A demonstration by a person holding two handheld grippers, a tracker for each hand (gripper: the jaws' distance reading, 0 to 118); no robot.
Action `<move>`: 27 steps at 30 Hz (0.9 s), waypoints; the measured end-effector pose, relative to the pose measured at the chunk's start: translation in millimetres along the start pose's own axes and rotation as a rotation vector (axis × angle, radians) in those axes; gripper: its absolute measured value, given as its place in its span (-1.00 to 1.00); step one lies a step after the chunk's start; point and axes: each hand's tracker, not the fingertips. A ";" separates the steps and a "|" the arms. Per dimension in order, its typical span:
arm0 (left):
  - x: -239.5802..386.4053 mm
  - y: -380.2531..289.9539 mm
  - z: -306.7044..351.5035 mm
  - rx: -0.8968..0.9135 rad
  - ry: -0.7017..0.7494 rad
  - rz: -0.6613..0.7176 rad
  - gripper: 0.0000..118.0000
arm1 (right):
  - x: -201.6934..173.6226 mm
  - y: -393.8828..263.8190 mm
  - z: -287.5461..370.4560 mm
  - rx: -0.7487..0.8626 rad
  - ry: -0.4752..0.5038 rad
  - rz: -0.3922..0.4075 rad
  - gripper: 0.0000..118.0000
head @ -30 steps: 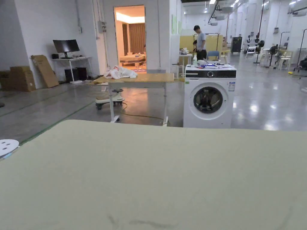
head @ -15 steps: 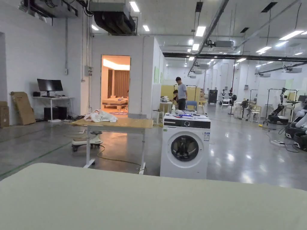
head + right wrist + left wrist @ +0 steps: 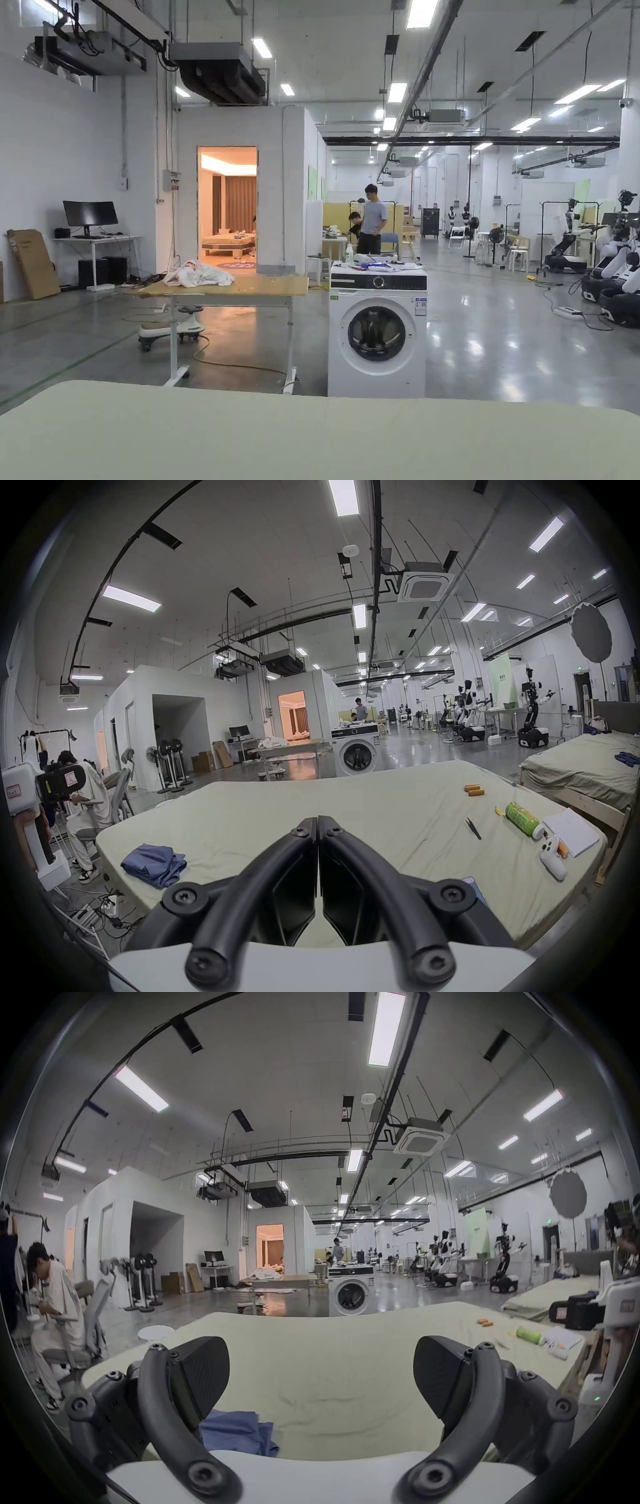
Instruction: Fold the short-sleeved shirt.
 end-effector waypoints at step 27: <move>20.3 20.1 3.1 0.045 -0.033 -0.073 -0.91 | 1.9 8.4 4.0 0.047 0.004 -0.027 -0.87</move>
